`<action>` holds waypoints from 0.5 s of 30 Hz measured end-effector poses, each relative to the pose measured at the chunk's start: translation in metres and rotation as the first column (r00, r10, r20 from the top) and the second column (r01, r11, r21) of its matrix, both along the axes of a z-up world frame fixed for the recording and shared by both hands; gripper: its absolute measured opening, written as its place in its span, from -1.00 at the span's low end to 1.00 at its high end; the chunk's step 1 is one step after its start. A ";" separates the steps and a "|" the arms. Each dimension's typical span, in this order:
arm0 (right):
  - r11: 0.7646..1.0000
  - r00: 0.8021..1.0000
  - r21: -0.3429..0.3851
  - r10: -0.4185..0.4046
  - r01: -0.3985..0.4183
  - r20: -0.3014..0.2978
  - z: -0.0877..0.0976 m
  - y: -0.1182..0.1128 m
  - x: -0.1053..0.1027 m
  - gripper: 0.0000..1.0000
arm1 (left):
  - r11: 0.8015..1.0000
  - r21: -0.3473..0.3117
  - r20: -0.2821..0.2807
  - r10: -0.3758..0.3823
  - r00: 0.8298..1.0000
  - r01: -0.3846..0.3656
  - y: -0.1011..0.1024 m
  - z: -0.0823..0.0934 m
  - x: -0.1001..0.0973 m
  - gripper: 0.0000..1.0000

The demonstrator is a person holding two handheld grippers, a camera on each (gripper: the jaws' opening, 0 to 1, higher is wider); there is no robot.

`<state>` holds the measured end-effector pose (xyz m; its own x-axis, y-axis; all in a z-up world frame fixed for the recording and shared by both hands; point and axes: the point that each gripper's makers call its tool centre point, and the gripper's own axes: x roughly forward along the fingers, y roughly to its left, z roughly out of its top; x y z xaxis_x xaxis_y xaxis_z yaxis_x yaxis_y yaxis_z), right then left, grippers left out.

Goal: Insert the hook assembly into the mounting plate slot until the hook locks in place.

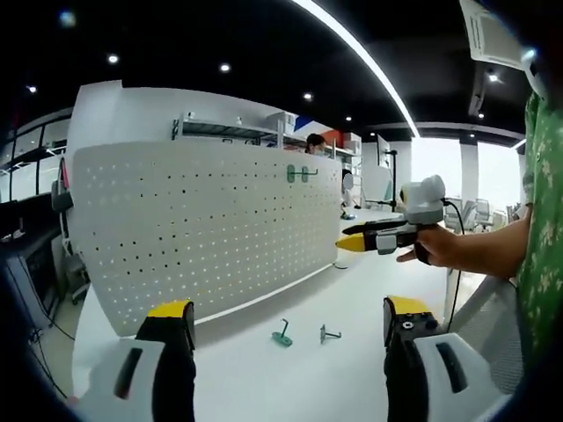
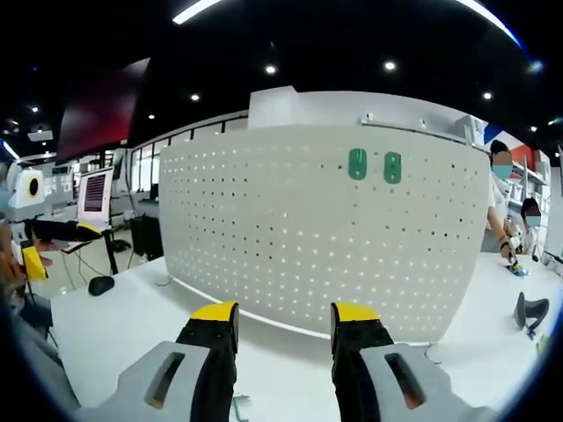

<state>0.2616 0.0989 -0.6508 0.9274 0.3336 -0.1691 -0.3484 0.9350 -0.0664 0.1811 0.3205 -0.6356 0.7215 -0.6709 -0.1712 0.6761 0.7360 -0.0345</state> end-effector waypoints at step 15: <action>1.000 1.000 -0.004 -0.002 0.002 0.004 0.001 -0.003 -0.001 -0.15 | 0.998 -0.060 -0.002 0.026 1.000 -0.026 0.007 0.007 0.004 0.81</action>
<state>0.2610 0.0960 -0.6494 0.9288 0.3310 -0.1669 -0.3462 0.9355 -0.0712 0.1848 0.3273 -0.6285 0.7389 -0.6608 -0.1317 0.6565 0.7501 -0.0803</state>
